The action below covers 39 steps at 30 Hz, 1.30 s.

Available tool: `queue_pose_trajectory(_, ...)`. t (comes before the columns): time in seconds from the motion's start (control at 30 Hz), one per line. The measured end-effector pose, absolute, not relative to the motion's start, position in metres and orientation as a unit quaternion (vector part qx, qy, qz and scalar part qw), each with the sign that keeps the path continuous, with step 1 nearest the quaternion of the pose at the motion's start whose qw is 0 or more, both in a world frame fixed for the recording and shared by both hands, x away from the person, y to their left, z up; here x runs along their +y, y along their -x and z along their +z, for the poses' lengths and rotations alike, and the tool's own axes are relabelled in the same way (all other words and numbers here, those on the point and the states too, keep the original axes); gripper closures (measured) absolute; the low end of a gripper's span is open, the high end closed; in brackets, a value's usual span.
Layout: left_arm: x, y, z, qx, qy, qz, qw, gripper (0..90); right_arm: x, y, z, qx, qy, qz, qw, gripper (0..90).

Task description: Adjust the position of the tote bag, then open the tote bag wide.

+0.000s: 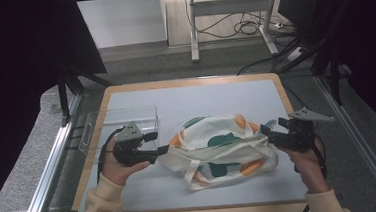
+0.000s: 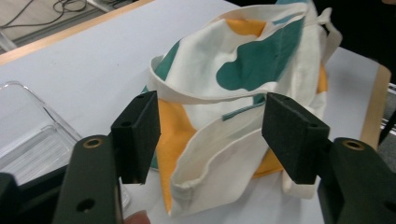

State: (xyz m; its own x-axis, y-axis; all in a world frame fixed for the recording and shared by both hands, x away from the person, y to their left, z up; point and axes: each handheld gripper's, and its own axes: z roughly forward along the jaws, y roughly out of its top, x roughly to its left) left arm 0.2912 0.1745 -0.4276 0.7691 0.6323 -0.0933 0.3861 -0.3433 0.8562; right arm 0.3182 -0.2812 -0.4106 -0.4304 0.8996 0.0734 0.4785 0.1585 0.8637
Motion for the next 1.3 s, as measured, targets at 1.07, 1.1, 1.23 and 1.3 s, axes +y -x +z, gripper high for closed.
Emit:
queue_pose_trajectory(1.07,0.138,-0.288,-0.42,0.282,-0.832,0.102,0.467,30.9,-0.217,-0.286,-0.399,0.813,-0.309,0.464,0.166,28.1)
queue_pose_trajectory(1.1,0.136,-0.29,-0.421,0.282,-0.834,0.101,0.464,30.9,-0.216,-0.285,-0.4,0.815,-0.307,0.463,0.163,28.2)
queue_pose_trajectory(1.23,0.13,-0.295,-0.421,0.278,-0.836,0.096,0.462,32.1,-0.213,-0.282,-0.404,0.82,-0.304,0.459,0.158,28.4)
queue_pose_trajectory(1.3,0.127,-0.297,-0.42,0.276,-0.837,0.096,0.463,33.5,-0.212,-0.282,-0.405,0.82,-0.305,0.458,0.156,28.5)
